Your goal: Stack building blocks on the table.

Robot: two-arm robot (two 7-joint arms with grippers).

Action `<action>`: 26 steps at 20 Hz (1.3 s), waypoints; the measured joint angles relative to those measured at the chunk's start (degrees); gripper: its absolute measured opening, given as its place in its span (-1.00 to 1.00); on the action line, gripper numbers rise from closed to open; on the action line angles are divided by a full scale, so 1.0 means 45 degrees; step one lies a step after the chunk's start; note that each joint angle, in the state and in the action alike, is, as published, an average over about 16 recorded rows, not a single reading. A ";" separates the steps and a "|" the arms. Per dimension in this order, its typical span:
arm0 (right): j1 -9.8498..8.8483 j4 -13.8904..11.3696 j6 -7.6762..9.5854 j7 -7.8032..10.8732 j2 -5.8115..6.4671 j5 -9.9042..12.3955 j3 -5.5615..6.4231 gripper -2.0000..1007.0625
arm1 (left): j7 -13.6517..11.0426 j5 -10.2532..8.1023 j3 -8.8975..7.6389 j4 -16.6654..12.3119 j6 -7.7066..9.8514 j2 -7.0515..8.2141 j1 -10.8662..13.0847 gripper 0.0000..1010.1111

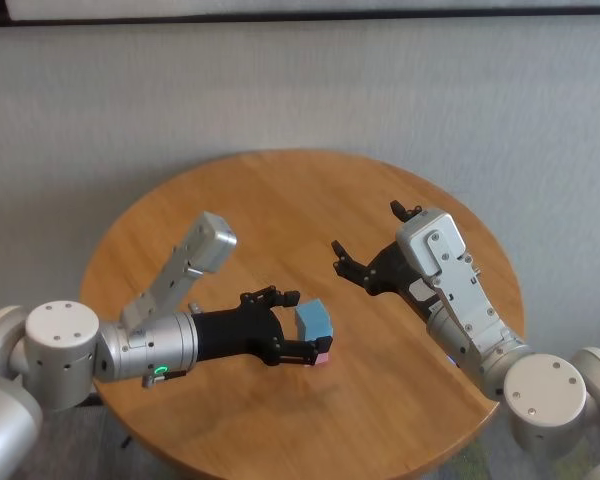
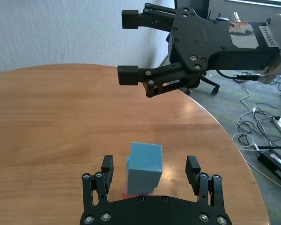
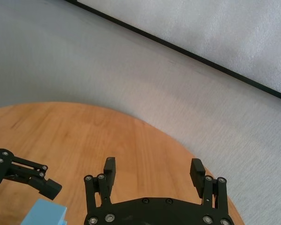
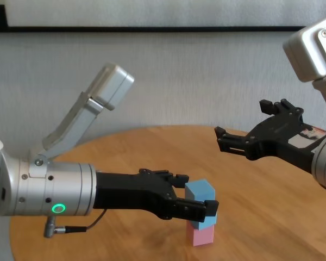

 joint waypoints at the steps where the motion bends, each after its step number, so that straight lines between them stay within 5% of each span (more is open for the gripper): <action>1: 0.0000 0.0000 0.0000 0.0000 0.0000 0.0000 0.0000 1.00 | 0.0021 -0.0087 -0.0050 -0.0087 -0.0036 0.0037 0.0078 0.98; 7: 0.0000 0.0000 0.0000 0.0000 0.0000 0.0000 0.0000 1.00 | 0.0428 -0.0710 -0.0554 -0.0757 -0.0392 0.0299 0.0760 0.98; 14: 0.0000 0.0000 0.0000 0.0002 0.0000 0.0000 0.0000 1.00 | 0.1514 -0.1465 -0.1602 -0.1767 -0.1231 0.0509 0.1915 0.98; 20: -0.0046 -0.0126 0.0045 0.0209 -0.0009 0.0097 0.0069 1.00 | 0.2812 -0.1871 -0.2684 -0.2460 -0.2284 0.0298 0.2865 0.98; 26: -0.0195 -0.0500 0.0156 0.0752 -0.0023 0.0497 0.0287 1.00 | 0.3888 -0.1839 -0.3440 -0.2860 -0.3108 -0.0196 0.3361 0.98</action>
